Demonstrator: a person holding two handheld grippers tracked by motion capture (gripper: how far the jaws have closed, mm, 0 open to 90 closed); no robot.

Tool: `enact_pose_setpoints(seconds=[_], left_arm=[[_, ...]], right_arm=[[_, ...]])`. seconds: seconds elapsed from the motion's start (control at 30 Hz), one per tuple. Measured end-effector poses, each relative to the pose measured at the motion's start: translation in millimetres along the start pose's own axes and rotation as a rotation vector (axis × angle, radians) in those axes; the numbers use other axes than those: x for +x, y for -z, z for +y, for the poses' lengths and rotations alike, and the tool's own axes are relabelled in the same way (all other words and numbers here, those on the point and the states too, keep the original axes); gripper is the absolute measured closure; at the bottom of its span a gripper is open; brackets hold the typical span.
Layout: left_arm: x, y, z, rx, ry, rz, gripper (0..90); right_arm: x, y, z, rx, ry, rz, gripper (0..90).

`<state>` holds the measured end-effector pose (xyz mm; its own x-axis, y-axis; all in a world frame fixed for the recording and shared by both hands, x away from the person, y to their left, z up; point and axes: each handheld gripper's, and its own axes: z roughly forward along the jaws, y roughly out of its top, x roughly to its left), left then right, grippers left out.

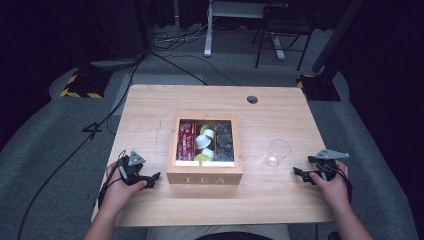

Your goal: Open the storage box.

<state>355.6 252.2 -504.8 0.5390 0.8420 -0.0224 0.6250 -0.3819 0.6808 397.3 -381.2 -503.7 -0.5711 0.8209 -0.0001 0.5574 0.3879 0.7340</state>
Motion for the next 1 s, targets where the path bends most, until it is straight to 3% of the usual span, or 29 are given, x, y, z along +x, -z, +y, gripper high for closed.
enact_pose_setpoints(seconds=[0.27,0.63,0.9,1.0], left_arm=[[0.7,1.4,0.1,0.005,-0.004,-0.006,10.9],[2.1,6.7,2.2,0.009,-0.011,0.005,21.6],[0.2,20.4,9.7,-0.035,0.005,-0.015,24.8],[-1.6,29.8,15.7,-0.073,0.017,-0.034,26.0]], right_arm=[[0.1,0.0,0.0,0.0,-0.001,0.0,13.8],[0.0,0.0,0.0,0.0,0.0,0.0,13.8],[0.1,0.0,0.0,0.0,-0.001,0.0,13.9],[0.0,0.0,0.0,0.0,0.0,0.0,13.9]])
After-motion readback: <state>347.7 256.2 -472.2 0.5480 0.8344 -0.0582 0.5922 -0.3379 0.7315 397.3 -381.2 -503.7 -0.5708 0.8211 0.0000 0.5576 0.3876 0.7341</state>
